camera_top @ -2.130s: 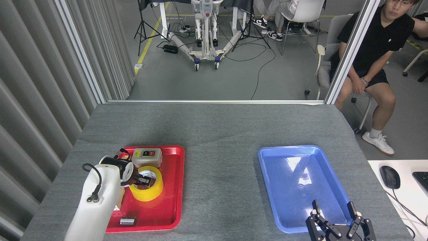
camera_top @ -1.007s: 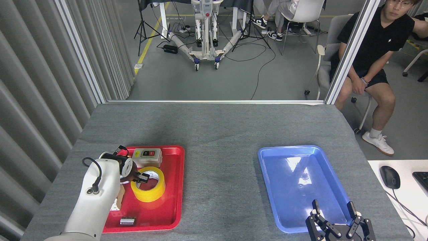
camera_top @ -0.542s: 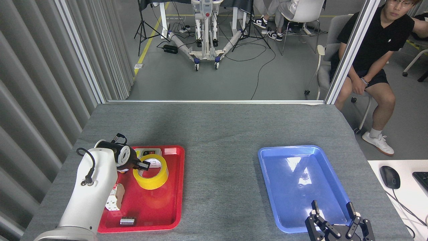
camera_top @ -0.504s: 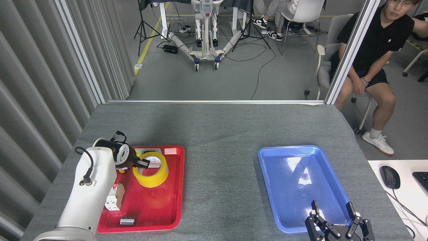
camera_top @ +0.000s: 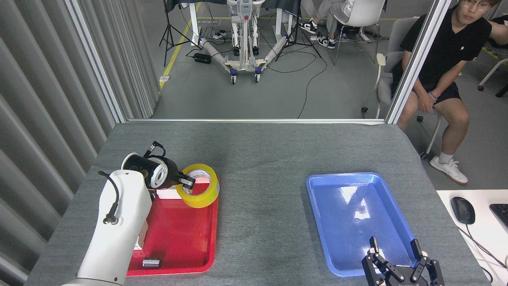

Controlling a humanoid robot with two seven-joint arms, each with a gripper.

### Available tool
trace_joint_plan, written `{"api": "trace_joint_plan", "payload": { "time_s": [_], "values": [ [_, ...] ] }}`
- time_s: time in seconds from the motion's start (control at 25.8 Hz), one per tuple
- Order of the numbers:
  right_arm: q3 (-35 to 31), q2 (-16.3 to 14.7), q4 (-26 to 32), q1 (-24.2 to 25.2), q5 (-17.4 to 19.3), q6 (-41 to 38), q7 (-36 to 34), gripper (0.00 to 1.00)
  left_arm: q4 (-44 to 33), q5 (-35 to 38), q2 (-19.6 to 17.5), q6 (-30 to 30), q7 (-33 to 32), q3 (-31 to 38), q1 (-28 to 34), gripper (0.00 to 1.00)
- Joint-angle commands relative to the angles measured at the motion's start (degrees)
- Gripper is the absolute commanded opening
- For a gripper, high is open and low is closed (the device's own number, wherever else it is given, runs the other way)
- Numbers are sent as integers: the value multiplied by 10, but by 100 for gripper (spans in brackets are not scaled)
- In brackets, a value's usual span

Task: Place and move tape with both arms
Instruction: 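Lift the tape out of the red tray toward the blue tray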

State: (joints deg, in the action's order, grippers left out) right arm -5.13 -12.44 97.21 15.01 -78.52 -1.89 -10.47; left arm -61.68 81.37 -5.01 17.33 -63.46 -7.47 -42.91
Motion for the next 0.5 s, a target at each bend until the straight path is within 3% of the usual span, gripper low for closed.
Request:
{"api": "trace_joint_plan", "payload": {
  "time_s": [0.0, 0.08, 0.15, 0.39, 0.46],
  "values": [
    [0, 0, 3, -2, 1, 0, 1, 100, -10, -2, 27, -1, -3, -4, -4, 0],
    [0, -1, 3, -3, 1, 0, 1, 100, -20, -11, 28, 2, -3, -2, 1, 0],
    [1, -2, 3, -2, 1, 0, 1, 100, -39, -69, 29, -1, -3, 6, 8, 0],
    [0, -7, 3, -2, 1, -2, 1, 100, -90, -407, 39, -47, 26, 57, 79, 0],
    [0, -8, 2, -2, 1, -2, 1, 100, -105, -443, 60, -50, 55, 65, 114, 0]
  ]
}}
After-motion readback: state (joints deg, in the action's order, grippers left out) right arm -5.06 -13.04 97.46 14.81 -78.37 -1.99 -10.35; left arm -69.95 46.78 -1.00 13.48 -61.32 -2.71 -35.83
